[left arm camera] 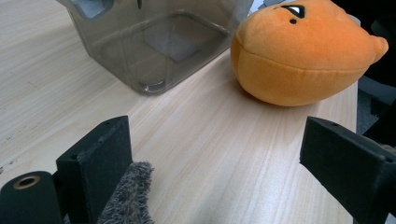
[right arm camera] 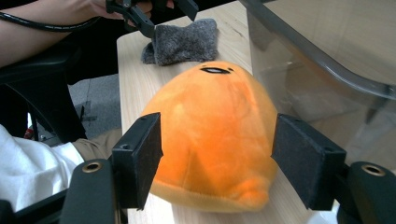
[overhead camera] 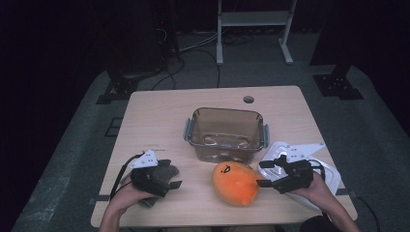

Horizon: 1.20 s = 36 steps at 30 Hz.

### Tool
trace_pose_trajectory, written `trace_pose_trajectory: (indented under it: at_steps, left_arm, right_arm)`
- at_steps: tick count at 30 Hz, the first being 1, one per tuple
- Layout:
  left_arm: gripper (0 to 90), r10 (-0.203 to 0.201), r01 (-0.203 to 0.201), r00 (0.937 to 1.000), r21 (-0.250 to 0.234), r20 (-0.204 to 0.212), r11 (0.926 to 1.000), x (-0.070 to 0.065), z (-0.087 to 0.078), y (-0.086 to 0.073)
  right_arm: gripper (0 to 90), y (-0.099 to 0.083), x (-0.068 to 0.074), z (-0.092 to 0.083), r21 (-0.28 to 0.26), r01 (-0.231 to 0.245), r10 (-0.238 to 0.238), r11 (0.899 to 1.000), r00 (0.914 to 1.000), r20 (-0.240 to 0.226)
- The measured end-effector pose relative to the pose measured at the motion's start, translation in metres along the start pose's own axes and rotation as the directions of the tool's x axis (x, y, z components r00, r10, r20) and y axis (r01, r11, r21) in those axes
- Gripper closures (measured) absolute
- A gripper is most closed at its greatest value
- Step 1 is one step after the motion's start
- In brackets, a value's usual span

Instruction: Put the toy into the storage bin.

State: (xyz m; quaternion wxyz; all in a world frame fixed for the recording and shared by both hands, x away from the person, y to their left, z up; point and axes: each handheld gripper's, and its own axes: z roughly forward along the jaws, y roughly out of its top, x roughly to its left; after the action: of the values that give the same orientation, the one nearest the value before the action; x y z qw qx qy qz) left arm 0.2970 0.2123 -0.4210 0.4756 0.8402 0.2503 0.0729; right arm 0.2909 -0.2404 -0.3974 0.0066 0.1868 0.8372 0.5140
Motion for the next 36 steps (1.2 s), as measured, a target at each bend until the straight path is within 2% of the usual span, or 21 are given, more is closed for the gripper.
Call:
trace_pose_trajectory:
  at_steps: [12,20,36]
  left_arm:
    - [8.4,0.002,-0.002,1.0,0.004,-0.002,1.0,0.0,0.0,-0.001]
    - [8.4,0.002,-0.002,1.0,-0.002,0.002,1.0,0.0,-0.002,-0.001]
    - [8.4,0.005,-0.005,1.0,-0.005,0.009,1.0,0.0,-0.001,0.0]
  right_arm:
    - [32.0,0.012,0.004,0.018,0.012,0.025,-0.025,1.0,0.9997,0.003]
    - [35.1,0.019,0.004,0.033,0.023,0.038,-0.038,0.999,0.9991,-0.017]
    - [39.7,0.023,0.002,0.056,0.049,0.049,-0.048,0.998,0.9985,-0.027]
